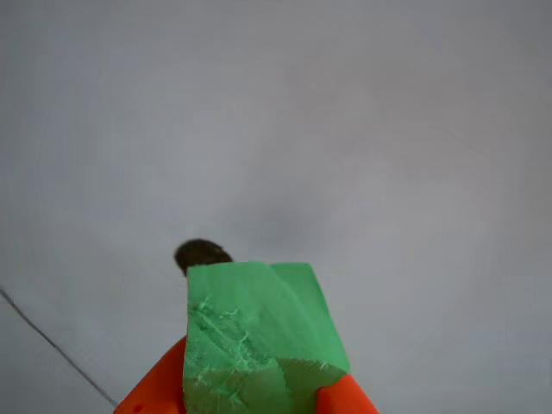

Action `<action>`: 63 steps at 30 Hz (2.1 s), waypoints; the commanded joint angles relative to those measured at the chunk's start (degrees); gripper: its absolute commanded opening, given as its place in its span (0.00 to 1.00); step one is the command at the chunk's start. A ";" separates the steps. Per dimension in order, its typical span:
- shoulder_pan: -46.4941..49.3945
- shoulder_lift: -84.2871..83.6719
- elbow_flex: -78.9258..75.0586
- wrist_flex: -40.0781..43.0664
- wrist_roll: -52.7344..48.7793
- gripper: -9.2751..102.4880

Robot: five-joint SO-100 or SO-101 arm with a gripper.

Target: Grasp the colored block, Place it on the black dot, and then return the arm to the default position.

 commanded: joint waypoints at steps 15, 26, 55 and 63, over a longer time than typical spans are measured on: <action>0.00 -9.32 -19.69 6.68 2.02 0.08; 0.26 -14.59 -27.60 12.30 0.70 0.08; -1.05 -23.38 -32.87 7.03 -4.75 0.08; -1.14 -22.32 -32.96 9.05 -4.04 0.08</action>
